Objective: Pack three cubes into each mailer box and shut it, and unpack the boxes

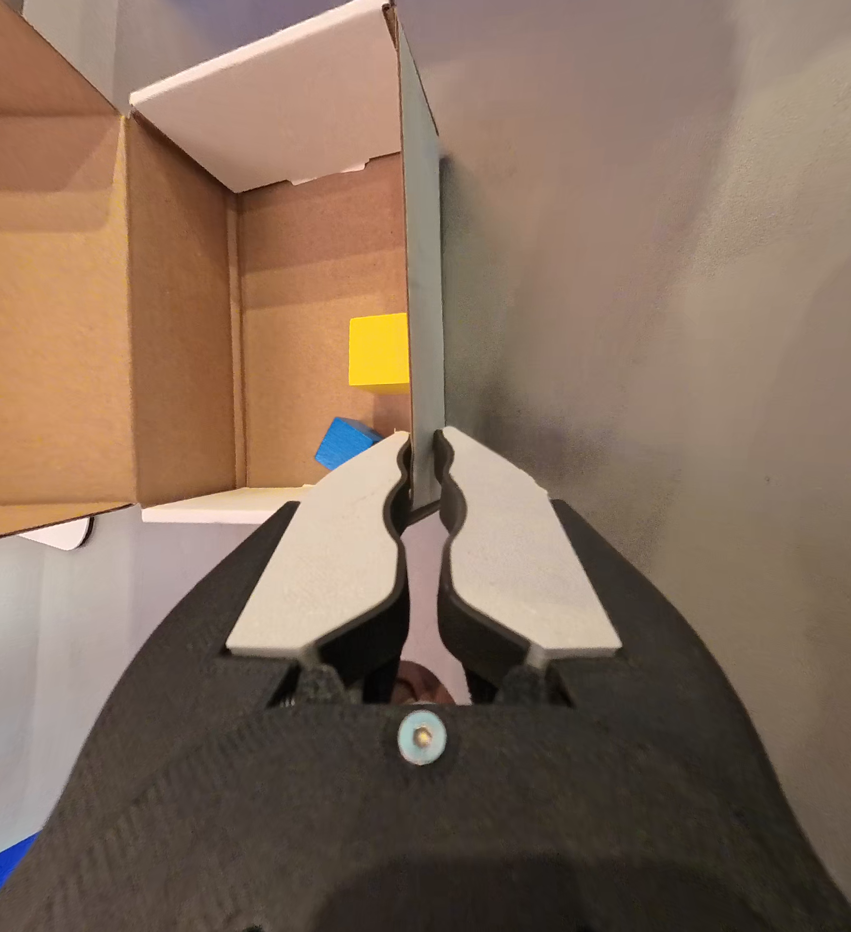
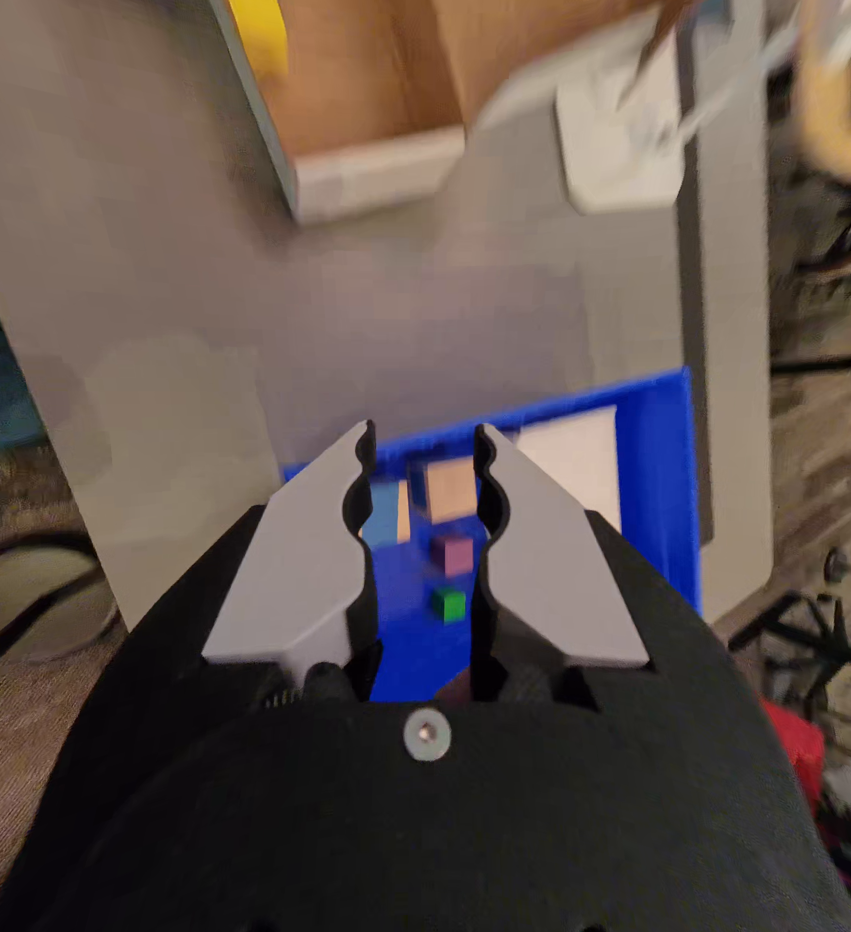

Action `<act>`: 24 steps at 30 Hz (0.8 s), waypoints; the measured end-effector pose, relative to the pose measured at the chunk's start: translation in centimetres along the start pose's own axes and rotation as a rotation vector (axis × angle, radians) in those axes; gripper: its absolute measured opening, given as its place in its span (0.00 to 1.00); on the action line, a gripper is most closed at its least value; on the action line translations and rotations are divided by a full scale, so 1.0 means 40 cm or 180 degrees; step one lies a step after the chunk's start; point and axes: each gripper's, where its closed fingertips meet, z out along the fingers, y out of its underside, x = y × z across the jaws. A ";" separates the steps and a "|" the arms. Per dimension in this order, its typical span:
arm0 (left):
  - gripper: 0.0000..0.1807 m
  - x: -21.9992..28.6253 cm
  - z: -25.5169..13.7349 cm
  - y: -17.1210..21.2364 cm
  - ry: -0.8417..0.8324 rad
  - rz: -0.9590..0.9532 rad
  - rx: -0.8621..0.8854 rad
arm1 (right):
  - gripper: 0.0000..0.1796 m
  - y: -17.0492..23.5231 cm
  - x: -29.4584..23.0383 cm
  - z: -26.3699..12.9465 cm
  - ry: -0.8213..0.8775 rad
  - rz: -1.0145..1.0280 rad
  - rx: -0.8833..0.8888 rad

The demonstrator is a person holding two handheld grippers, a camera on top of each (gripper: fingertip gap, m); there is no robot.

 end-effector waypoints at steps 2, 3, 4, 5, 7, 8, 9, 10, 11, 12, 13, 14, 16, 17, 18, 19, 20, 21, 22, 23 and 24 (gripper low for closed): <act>0.03 0.000 0.000 0.000 -0.0008 0.0016 -0.0007 | 0.17 -0.117 -0.013 0.016 -0.0016 -0.0074 0.0235; 0.03 0.000 0.000 0.000 -0.0012 0.0021 -0.0011 | 0.18 -0.172 -0.029 0.042 -0.0081 -0.0102 0.0300; 0.03 0.000 0.000 0.000 -0.0020 0.0030 -0.0014 | 0.17 -0.223 -0.048 0.075 -0.0144 -0.0145 0.0344; 0.04 0.000 0.000 0.000 -0.0035 0.0046 -0.0017 | 0.17 -0.265 -0.070 0.111 -0.0226 -0.0213 0.0358; 0.04 -0.002 -0.001 0.002 -0.0068 0.0083 -0.0036 | 0.17 -0.332 -0.097 0.181 -0.0352 -0.0320 0.0375; 0.05 -0.003 -0.002 0.004 -0.0082 0.0105 -0.0046 | 0.16 -0.362 -0.112 0.213 -0.0476 -0.0315 0.0417; 0.05 -0.005 -0.002 0.005 -0.0095 0.0112 -0.0055 | 0.15 -0.388 -0.124 0.243 -0.0608 -0.0281 0.0445; 0.06 -0.006 -0.002 0.006 -0.0095 0.0109 -0.0056 | 0.15 -0.404 -0.131 0.274 -0.0712 -0.0239 0.0418; 0.06 -0.006 -0.003 0.007 -0.0089 0.0104 -0.0055 | 0.17 -0.413 -0.143 0.303 -0.0875 -0.0191 0.0364; 0.06 -0.006 -0.003 0.007 -0.0080 0.0101 -0.0053 | 0.18 -0.419 -0.159 0.328 -0.1075 -0.0124 0.0303; 0.06 -0.006 -0.003 0.007 -0.0077 0.0104 -0.0051 | 0.18 -0.424 -0.164 0.355 -0.1160 -0.0084 0.0250; 0.06 -0.006 -0.003 0.007 -0.0078 0.0116 -0.0052 | 0.18 -0.421 -0.171 0.379 -0.1248 -0.0092 0.0155; 0.06 -0.004 -0.003 0.007 -0.0066 0.0129 -0.0048 | 0.21 -0.402 -0.192 0.417 -0.1461 -0.0103 -0.0087; 0.05 -0.003 -0.003 0.007 -0.0062 0.0132 -0.0046 | 0.21 -0.394 -0.198 0.431 -0.1519 -0.0108 -0.0184; 0.05 -0.002 -0.004 0.006 -0.0058 0.0137 -0.0044 | 0.21 -0.390 -0.208 0.439 -0.1617 -0.0110 -0.0244; 0.05 0.001 -0.004 0.005 -0.0049 0.0142 -0.0040 | 0.22 -0.390 -0.214 0.444 -0.1692 -0.0112 -0.0265; 0.04 0.001 -0.003 0.005 -0.0060 0.0159 -0.0042 | 0.24 -0.391 -0.218 0.450 -0.1749 -0.0106 -0.0283; 0.04 0.002 -0.003 0.004 -0.0073 0.0181 -0.0046 | 0.24 -0.390 -0.225 0.455 -0.1822 -0.0093 -0.0318; 0.04 0.003 -0.002 0.003 -0.0067 0.0195 -0.0043 | 0.23 -0.387 -0.235 0.461 -0.1898 -0.0082 -0.0363; 0.03 0.005 -0.001 0.002 -0.0059 0.0200 -0.0039 | 0.24 -0.383 -0.242 0.470 -0.1951 -0.0076 -0.0417; 0.03 0.006 -0.001 0.002 -0.0052 0.0208 -0.0043 | 0.23 -0.382 -0.248 0.477 -0.2009 -0.0035 -0.0438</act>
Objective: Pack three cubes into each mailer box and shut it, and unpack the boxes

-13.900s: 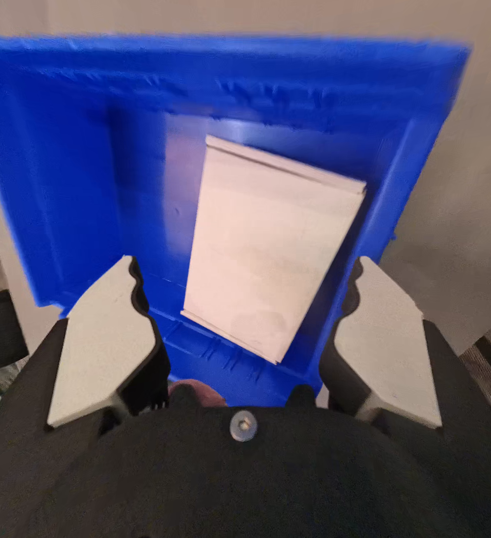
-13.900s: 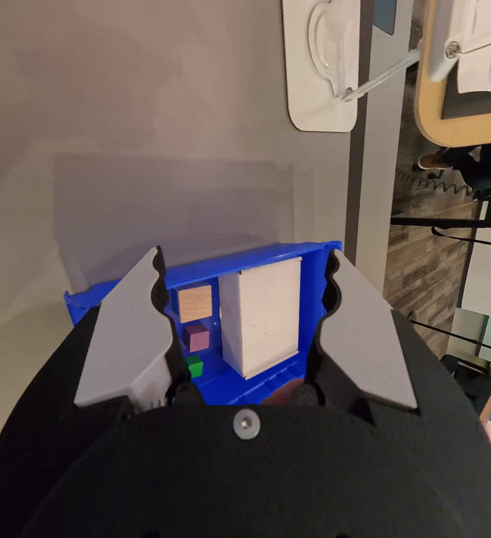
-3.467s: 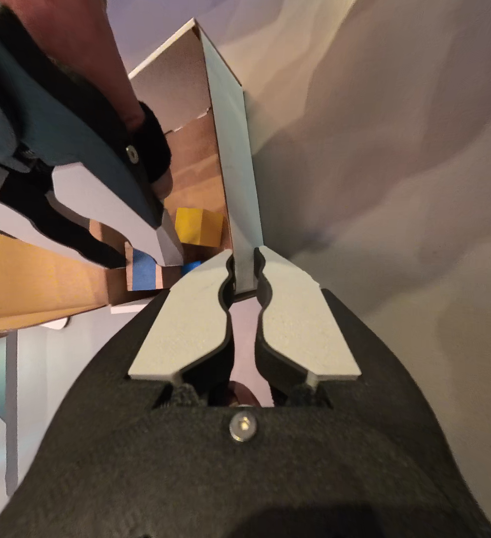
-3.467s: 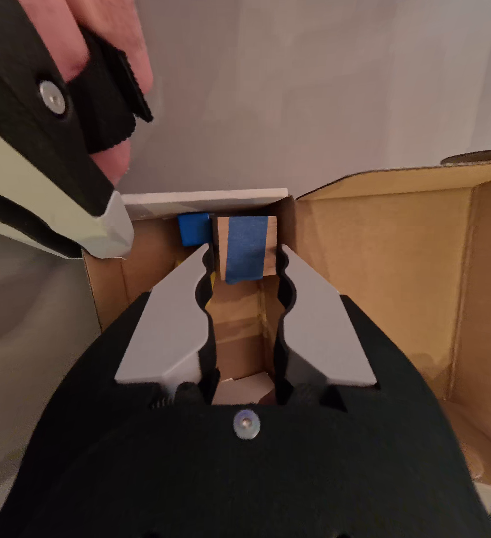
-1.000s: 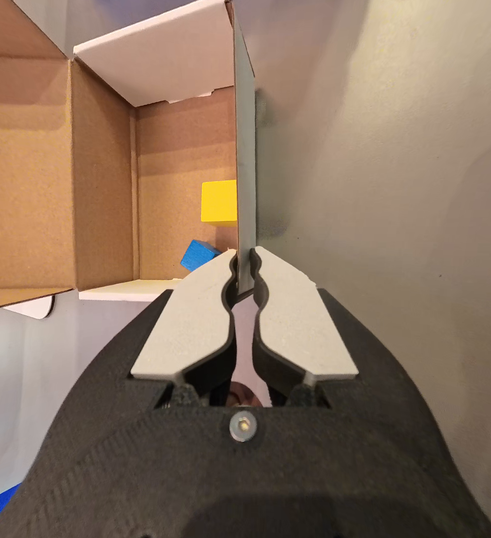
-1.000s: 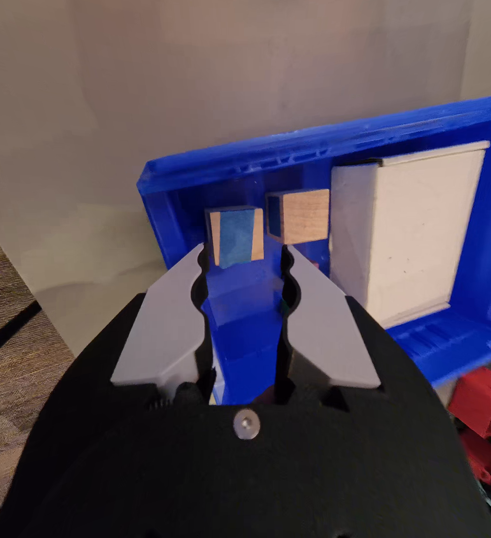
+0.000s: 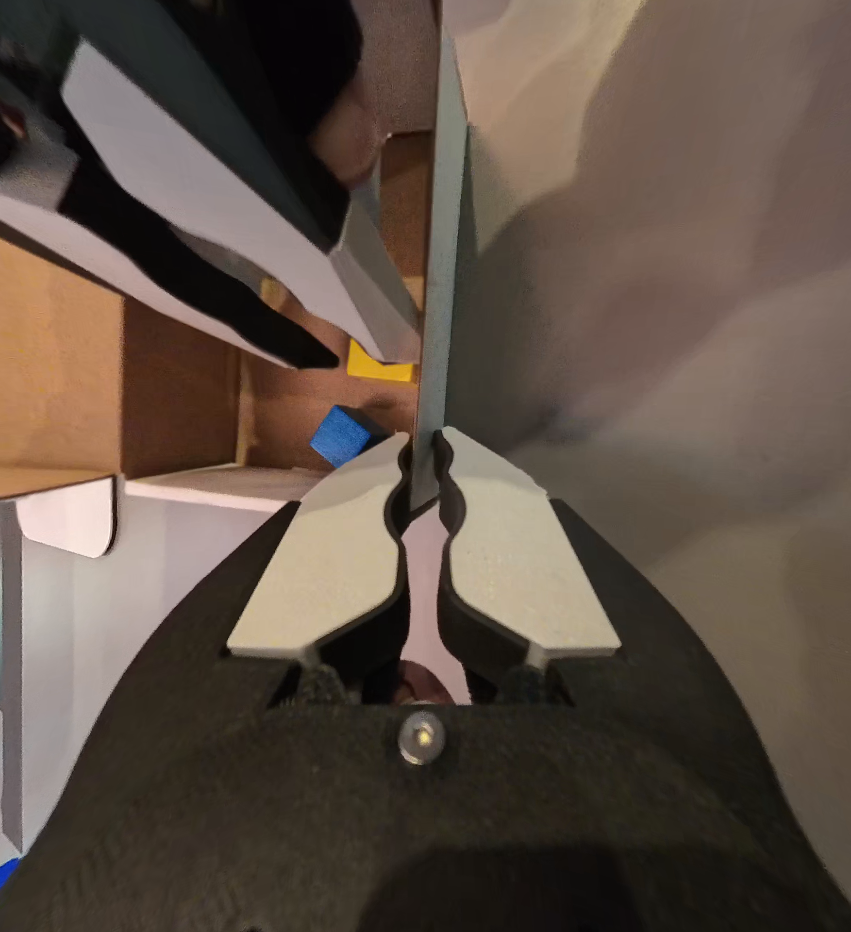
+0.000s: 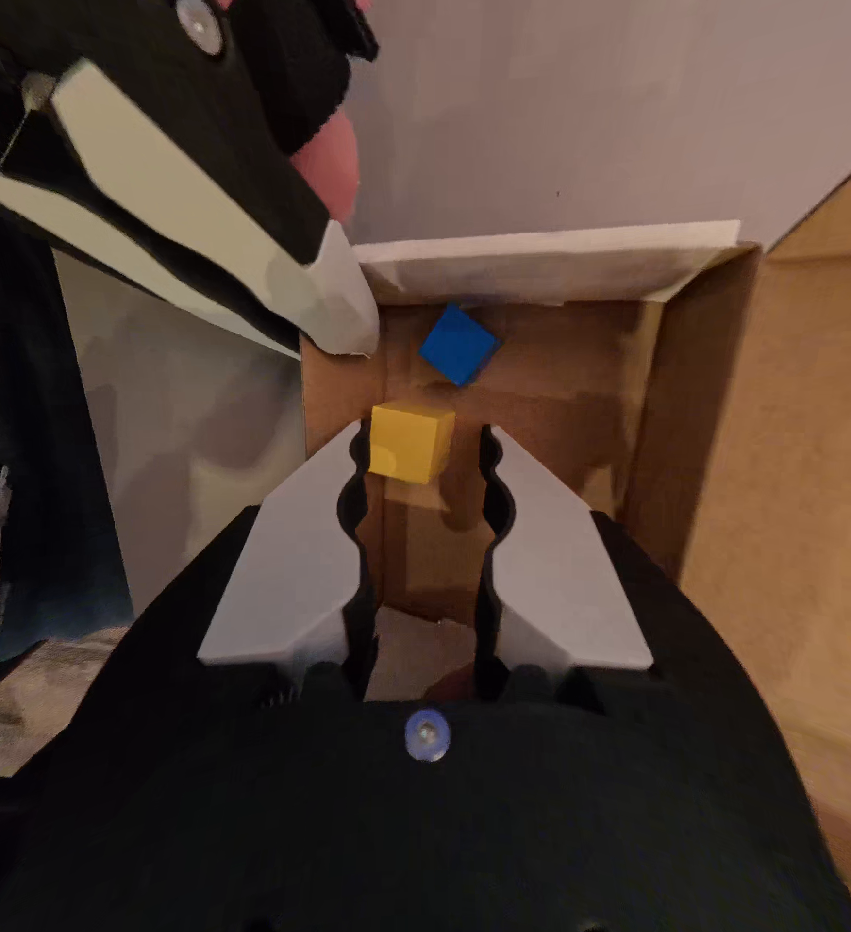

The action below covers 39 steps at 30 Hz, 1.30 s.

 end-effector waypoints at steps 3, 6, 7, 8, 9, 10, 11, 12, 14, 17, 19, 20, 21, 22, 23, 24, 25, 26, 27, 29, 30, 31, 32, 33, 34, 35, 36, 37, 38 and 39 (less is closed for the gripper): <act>0.03 0.000 0.000 -0.001 -0.0012 0.0001 -0.0001 | 0.17 -0.002 -0.007 0.008 -0.0088 0.0033 0.0010; 0.03 -0.001 0.001 -0.001 -0.0011 -0.0008 -0.0015 | 0.17 -0.002 -0.004 0.010 -0.0085 0.0055 0.0022; 0.03 -0.002 0.001 -0.001 -0.0008 -0.0025 -0.0011 | 0.16 -0.001 -0.002 0.009 -0.0050 0.0029 0.0013; 0.03 -0.002 0.001 -0.002 0.0000 -0.0038 -0.0011 | 0.16 -0.002 0.000 0.008 -0.0005 0.0006 0.0006; 0.03 -0.002 0.001 -0.002 0.0001 -0.0035 -0.0018 | 0.16 -0.002 0.005 0.006 0.0061 -0.0006 0.0005; 0.03 -0.001 0.001 -0.002 0.0000 -0.0028 -0.0025 | 0.16 -0.001 0.013 0.002 0.0149 -0.0003 0.0013; 0.03 0.000 0.001 -0.002 0.0002 -0.0029 -0.0029 | 0.16 0.001 0.020 -0.003 0.0214 -0.0021 0.0021; 0.03 0.001 0.001 -0.002 0.0009 -0.0031 -0.0030 | 0.16 0.000 0.026 -0.009 0.0274 -0.0029 0.0054; 0.03 0.001 0.001 -0.002 0.0017 -0.0027 -0.0031 | 0.16 -0.008 0.032 -0.026 0.0350 -0.0037 0.0179; 0.03 0.000 0.002 -0.003 0.0022 -0.0042 -0.0032 | 0.16 -0.010 0.036 -0.060 0.0479 -0.0096 0.0271; 0.03 -0.001 0.003 -0.003 0.0029 -0.0061 -0.0028 | 0.16 -0.014 0.033 -0.100 0.0578 -0.0137 0.0393; 0.03 -0.002 0.003 -0.003 0.0031 -0.0072 -0.0027 | 0.16 -0.013 0.031 -0.128 0.0634 -0.0134 0.0471; 0.03 -0.002 0.003 -0.003 0.0031 -0.0083 -0.0024 | 0.16 -0.009 0.027 -0.162 0.0693 -0.0122 0.0558; 0.03 -0.003 0.003 -0.003 0.0031 -0.0091 -0.0022 | 0.16 -0.001 0.024 -0.198 0.0758 -0.0091 0.0634; 0.03 -0.003 0.003 -0.003 0.0035 -0.0095 -0.0020 | 0.16 0.013 0.021 -0.239 0.0851 -0.0069 0.0705; 0.03 -0.003 0.003 -0.003 0.0041 -0.0098 -0.0018 | 0.16 0.032 0.017 -0.282 0.0947 -0.0038 0.0778; 0.03 -0.003 0.004 -0.003 0.0043 -0.0104 -0.0014 | 0.16 0.057 0.011 -0.326 0.1037 0.0017 0.0840; 0.03 -0.004 0.004 -0.003 0.0045 -0.0111 -0.0012 | 0.16 0.088 0.006 -0.369 0.1135 0.0074 0.0883; 0.03 -0.004 0.004 -0.003 0.0045 -0.0115 -0.0012 | 0.16 0.125 -0.001 -0.410 0.1238 0.0133 0.0909; 0.03 -0.005 0.004 -0.003 0.0042 -0.0118 -0.0012 | 0.16 0.213 -0.012 -0.486 0.1449 0.0265 0.0891; 0.03 -0.005 0.004 -0.003 0.0042 -0.0119 -0.0014 | 0.16 0.263 -0.017 -0.517 0.1551 0.0333 0.0837; 0.03 -0.006 0.004 -0.003 0.0042 -0.0123 -0.0015 | 0.16 0.315 -0.024 -0.541 0.1641 0.0388 0.0751; 0.03 -0.007 0.005 -0.003 0.0044 -0.0127 -0.0016 | 0.16 0.366 -0.031 -0.559 0.1703 0.0448 0.0653; 0.03 -0.007 0.005 -0.003 0.0045 -0.0130 -0.0017 | 0.16 0.414 -0.038 -0.570 0.1734 0.0515 0.0570; 0.03 -0.007 0.005 -0.003 0.0047 -0.0135 -0.0019 | 0.16 0.457 -0.045 -0.575 0.1739 0.0561 0.0499; 0.03 -0.007 0.005 -0.003 0.0047 -0.0140 -0.0023 | 0.16 0.501 -0.049 -0.573 0.1739 0.0597 0.0406; 0.03 -0.008 0.005 -0.003 0.0046 -0.0138 -0.0026 | 0.16 0.545 -0.049 -0.566 0.1750 0.0641 0.0284; 0.03 -0.008 0.005 -0.003 0.0043 -0.0134 -0.0030 | 0.16 0.583 -0.048 -0.554 0.1742 0.0667 0.0177; 0.03 -0.007 0.005 -0.003 0.0044 -0.0133 -0.0035 | 0.16 0.615 -0.045 -0.535 0.1706 0.0694 0.0108; 0.03 -0.007 0.005 -0.003 0.0045 -0.0134 -0.0040 | 0.16 0.645 -0.041 -0.511 0.1650 0.0751 0.0026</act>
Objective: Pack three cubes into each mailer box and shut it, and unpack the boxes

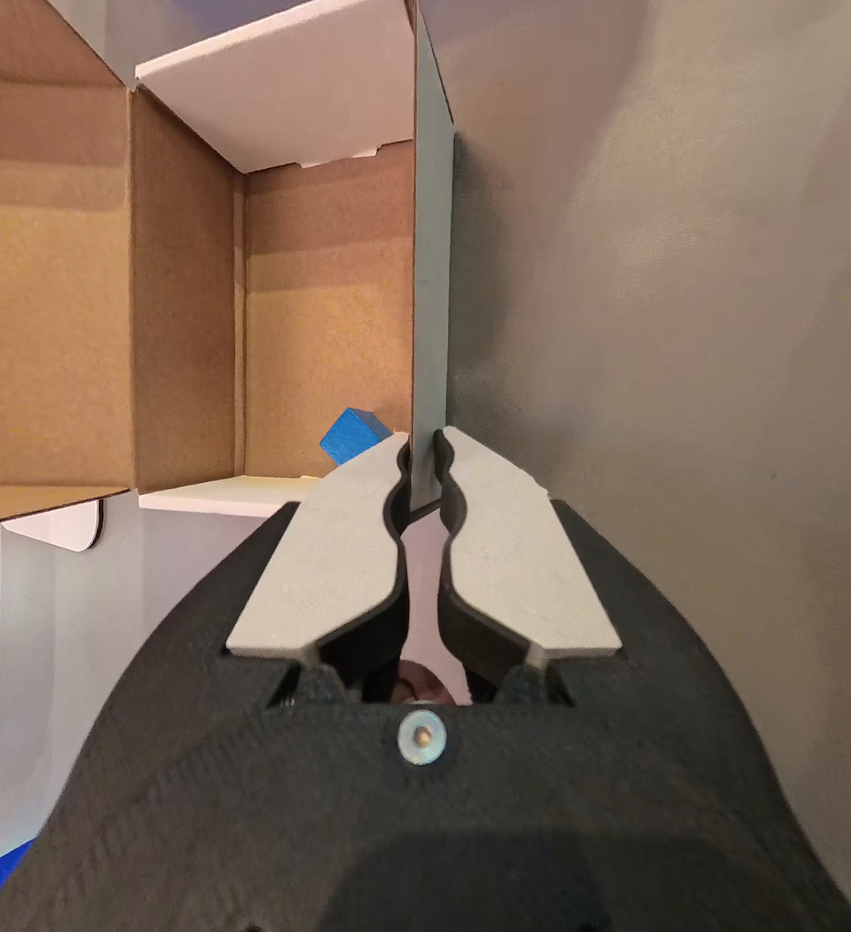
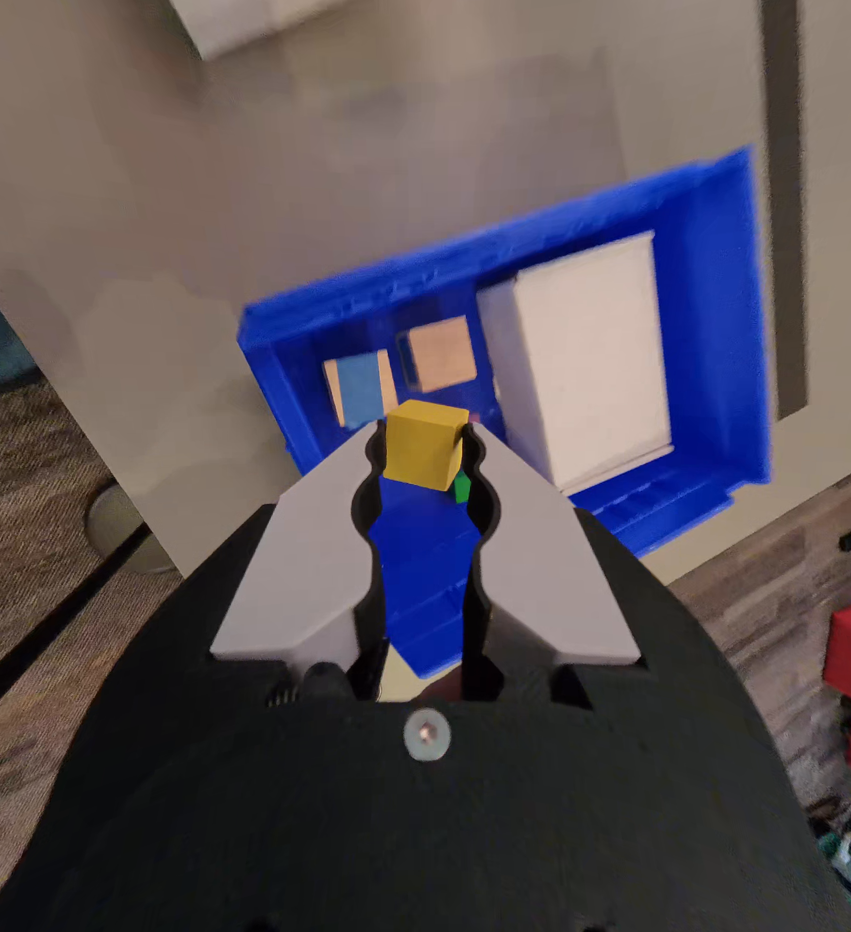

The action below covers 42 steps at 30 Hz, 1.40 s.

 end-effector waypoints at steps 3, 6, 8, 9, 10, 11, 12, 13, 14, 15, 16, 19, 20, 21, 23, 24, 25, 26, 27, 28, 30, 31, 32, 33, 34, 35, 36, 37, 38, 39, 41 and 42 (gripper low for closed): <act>0.03 0.001 0.000 0.000 0.0001 -0.0005 -0.0008 | 0.16 0.073 -0.027 0.084 -0.0233 -0.0059 -0.0251; 0.03 0.001 -0.001 0.000 0.0001 -0.0015 -0.0015 | 0.16 0.130 -0.034 0.145 -0.0332 -0.0073 -0.0460; 0.03 0.001 -0.001 0.000 0.0006 -0.0018 -0.0011 | 0.16 0.144 -0.038 0.171 -0.0411 -0.0060 -0.0465; 0.03 0.001 -0.001 0.000 0.0011 -0.0020 -0.0008 | 0.16 0.149 -0.039 0.183 -0.0443 -0.0064 -0.0467; 0.03 0.001 0.000 0.001 0.0016 -0.0025 -0.0006 | 0.16 0.152 -0.039 0.194 -0.0467 -0.0074 -0.0473; 0.03 0.001 0.000 0.001 0.0020 -0.0029 -0.0003 | 0.16 0.156 -0.041 0.204 -0.0503 -0.0077 -0.0496; 0.03 0.000 0.000 0.001 0.0022 -0.0032 -0.0001 | 0.16 0.164 -0.043 0.214 -0.0550 -0.0073 -0.0539; 0.03 0.000 0.000 0.001 0.0023 -0.0034 0.0001 | 0.16 0.171 -0.046 0.222 -0.0595 -0.0077 -0.0582; 0.03 0.000 0.000 0.001 0.0025 -0.0037 0.0002 | 0.16 0.176 -0.050 0.230 -0.0647 -0.0079 -0.0609; 0.03 0.000 -0.001 0.001 0.0025 -0.0038 0.0004 | 0.16 0.180 -0.056 0.237 -0.0717 -0.0077 -0.0636; 0.03 0.001 -0.001 0.001 0.0025 -0.0037 0.0006 | 0.16 0.183 -0.060 0.244 -0.0762 -0.0092 -0.0660; 0.03 0.001 -0.001 0.001 0.0031 -0.0036 0.0011 | 0.16 0.184 -0.068 0.256 -0.0853 -0.0118 -0.0675; 0.03 0.000 -0.001 0.001 0.0033 -0.0040 0.0013 | 0.16 0.179 -0.070 0.255 -0.0880 -0.0115 -0.0646; 0.03 0.000 -0.001 0.002 0.0034 -0.0044 0.0013 | 0.16 0.177 -0.070 0.253 -0.0879 -0.0109 -0.0645; 0.03 0.000 -0.001 0.001 0.0033 -0.0043 0.0013 | 0.19 0.181 -0.064 0.250 -0.0837 -0.0143 -0.0725; 0.03 0.000 -0.001 0.002 0.0034 -0.0043 0.0013 | 0.20 0.178 -0.062 0.246 -0.0819 -0.0157 -0.0726; 0.03 0.000 -0.001 0.002 0.0035 -0.0045 0.0013 | 0.21 0.175 -0.058 0.238 -0.0794 -0.0148 -0.0720; 0.03 0.000 -0.001 0.002 0.0037 -0.0047 0.0013 | 0.21 0.173 -0.050 0.225 -0.0742 -0.0131 -0.0735; 0.03 0.000 -0.001 0.002 0.0036 -0.0046 0.0011 | 0.21 0.170 -0.039 0.207 -0.0654 -0.0120 -0.0755; 0.03 0.001 -0.001 0.002 0.0034 -0.0043 0.0008 | 0.21 0.161 -0.025 0.183 -0.0525 -0.0122 -0.0758; 0.03 0.001 -0.001 0.002 0.0032 -0.0037 0.0001 | 0.21 0.111 0.000 0.122 -0.0221 -0.0161 -0.0638; 0.03 0.001 -0.001 0.002 0.0032 -0.0035 0.0000 | 0.21 0.070 0.009 0.090 -0.0064 -0.0203 -0.0515; 0.03 0.001 -0.001 0.002 0.0035 -0.0035 -0.0001 | 0.21 0.017 0.011 0.060 0.0069 -0.0263 -0.0351; 0.03 0.001 -0.001 0.002 0.0036 -0.0037 -0.0002 | 0.21 -0.051 0.003 0.033 0.0153 -0.0320 -0.0123; 0.03 0.000 -0.001 0.002 0.0036 -0.0036 -0.0002 | 0.20 -0.130 -0.015 0.011 0.0160 -0.0365 0.0170; 0.03 0.000 0.000 0.002 0.0035 -0.0033 -0.0002 | 0.20 -0.214 -0.042 -0.007 0.0115 -0.0397 0.0486; 0.03 -0.001 0.000 0.002 0.0031 -0.0029 -0.0002 | 0.20 -0.293 -0.072 -0.016 0.0030 -0.0416 0.0774; 0.03 -0.001 0.000 0.002 0.0026 -0.0023 -0.0004 | 0.20 -0.361 -0.102 -0.014 -0.0069 -0.0438 0.0979; 0.03 0.000 -0.001 0.003 0.0021 -0.0019 -0.0008 | 0.20 -0.415 -0.128 0.000 -0.0146 -0.0468 0.1085; 0.03 0.000 -0.001 0.003 0.0014 -0.0012 -0.0009 | 0.20 -0.459 -0.147 0.025 -0.0192 -0.0495 0.1118; 0.03 0.001 -0.001 0.003 0.0008 -0.0001 -0.0008 | 0.20 -0.534 -0.173 0.088 -0.0218 -0.0549 0.1133; 0.03 0.001 -0.001 0.003 0.0005 0.0004 -0.0004 | 0.20 -0.560 -0.185 0.124 -0.0236 -0.0605 0.1097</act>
